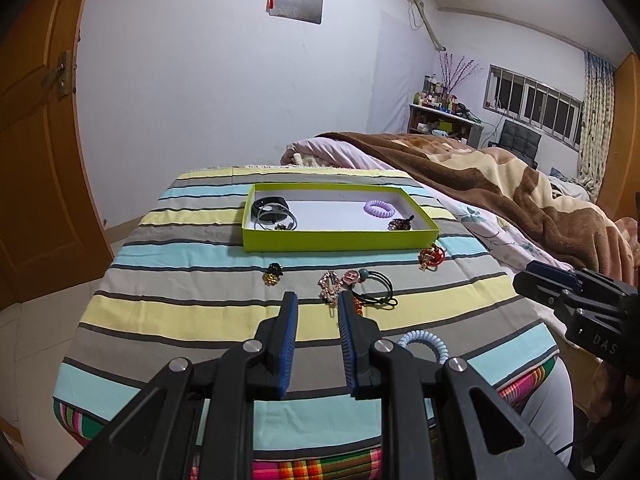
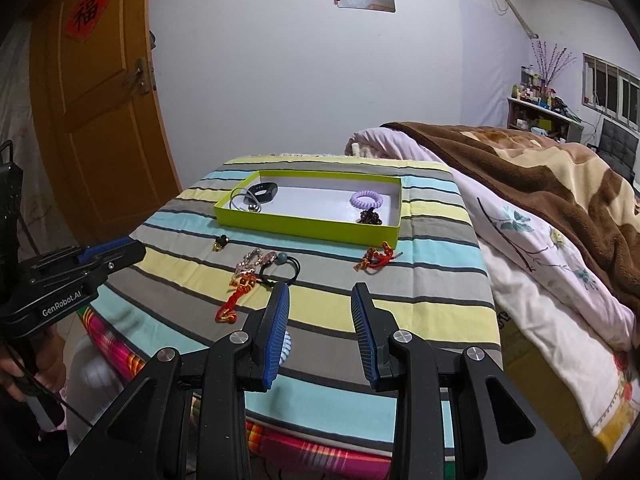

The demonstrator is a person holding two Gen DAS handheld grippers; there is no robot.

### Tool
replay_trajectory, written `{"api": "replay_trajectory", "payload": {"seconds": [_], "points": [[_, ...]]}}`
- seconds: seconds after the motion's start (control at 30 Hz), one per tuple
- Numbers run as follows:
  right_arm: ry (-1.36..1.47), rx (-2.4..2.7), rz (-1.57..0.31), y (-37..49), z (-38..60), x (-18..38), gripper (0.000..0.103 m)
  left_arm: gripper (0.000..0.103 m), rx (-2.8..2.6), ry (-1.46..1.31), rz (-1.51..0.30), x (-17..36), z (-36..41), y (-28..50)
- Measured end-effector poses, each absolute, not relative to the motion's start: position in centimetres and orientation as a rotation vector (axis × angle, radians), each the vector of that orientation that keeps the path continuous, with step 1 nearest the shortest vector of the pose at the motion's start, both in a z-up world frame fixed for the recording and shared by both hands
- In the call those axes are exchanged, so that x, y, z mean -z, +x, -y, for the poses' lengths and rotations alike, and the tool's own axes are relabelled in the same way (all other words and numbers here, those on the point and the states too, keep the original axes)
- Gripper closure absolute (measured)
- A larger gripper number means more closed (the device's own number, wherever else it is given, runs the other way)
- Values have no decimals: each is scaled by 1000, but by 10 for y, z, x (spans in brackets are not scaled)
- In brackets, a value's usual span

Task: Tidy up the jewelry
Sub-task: 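Lift both open tools out of the box back over the jewelry, then lower the left tool onto the red tassel and close it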

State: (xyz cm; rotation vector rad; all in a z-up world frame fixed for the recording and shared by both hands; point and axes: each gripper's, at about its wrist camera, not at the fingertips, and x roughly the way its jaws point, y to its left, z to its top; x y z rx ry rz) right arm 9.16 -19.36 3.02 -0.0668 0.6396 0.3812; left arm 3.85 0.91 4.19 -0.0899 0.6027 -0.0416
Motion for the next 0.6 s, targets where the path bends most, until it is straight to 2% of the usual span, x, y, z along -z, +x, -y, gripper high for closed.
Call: {"api": "replay_trajectory", "payload": {"seconds": [0.6], "points": [[-72,-405,-692,120,190,-10,70,82,126,-121,-721,0,13,76]]}}
